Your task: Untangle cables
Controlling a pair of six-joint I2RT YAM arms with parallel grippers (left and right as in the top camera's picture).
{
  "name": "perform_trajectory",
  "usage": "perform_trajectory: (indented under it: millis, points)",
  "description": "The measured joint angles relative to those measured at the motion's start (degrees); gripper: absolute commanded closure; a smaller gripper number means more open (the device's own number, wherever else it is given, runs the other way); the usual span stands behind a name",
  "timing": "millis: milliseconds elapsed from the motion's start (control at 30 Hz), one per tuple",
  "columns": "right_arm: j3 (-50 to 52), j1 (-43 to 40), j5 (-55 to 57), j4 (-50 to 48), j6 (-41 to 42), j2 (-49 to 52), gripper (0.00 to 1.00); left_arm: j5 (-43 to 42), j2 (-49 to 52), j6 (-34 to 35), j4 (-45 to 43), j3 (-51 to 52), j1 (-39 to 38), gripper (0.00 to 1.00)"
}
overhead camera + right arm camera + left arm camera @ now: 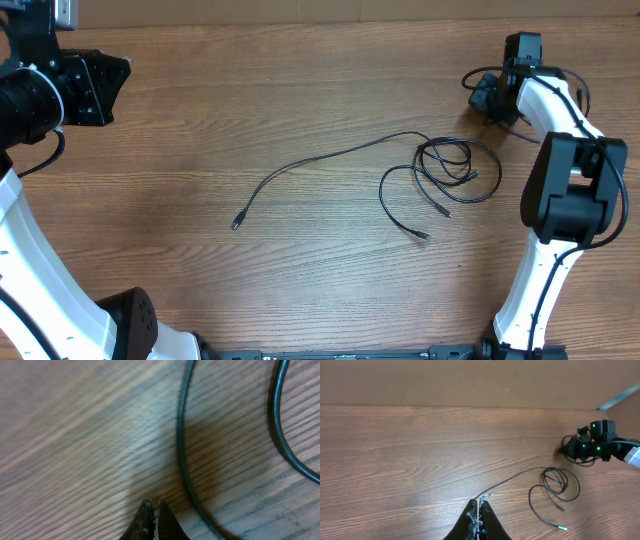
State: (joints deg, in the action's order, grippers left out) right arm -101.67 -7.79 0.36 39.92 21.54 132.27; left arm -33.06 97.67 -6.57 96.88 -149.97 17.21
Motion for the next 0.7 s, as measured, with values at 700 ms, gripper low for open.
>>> perform_trajectory:
  millis: [700]
  points:
    - [-1.66,-13.44,2.36,-8.15,-6.49,3.58,0.96,0.81,0.00,0.52,-0.02,0.00,0.00,0.96]
